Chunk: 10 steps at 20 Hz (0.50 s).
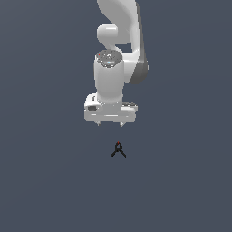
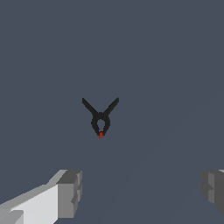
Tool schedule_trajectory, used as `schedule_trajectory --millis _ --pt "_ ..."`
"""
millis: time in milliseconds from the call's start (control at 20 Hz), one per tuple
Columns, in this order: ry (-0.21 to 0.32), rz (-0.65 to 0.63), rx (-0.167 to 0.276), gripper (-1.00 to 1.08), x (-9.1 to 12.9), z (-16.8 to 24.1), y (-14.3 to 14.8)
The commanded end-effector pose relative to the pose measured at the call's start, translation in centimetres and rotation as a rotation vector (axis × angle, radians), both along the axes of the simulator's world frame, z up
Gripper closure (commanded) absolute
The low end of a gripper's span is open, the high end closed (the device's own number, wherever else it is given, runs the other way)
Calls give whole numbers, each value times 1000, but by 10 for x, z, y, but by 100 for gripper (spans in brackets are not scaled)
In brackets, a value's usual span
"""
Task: Pick up the object and move it to a goal position.
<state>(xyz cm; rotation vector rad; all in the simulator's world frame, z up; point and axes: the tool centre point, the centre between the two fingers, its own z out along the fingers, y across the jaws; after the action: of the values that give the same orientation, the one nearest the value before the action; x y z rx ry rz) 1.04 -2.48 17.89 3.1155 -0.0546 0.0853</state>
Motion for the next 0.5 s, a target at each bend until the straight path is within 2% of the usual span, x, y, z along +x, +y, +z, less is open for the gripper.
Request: schedule_trajectory --millis 0,450 --pt "0 0 0 -92 0 0 0" --pt "25 52 -4 -92 -5 -2 30"
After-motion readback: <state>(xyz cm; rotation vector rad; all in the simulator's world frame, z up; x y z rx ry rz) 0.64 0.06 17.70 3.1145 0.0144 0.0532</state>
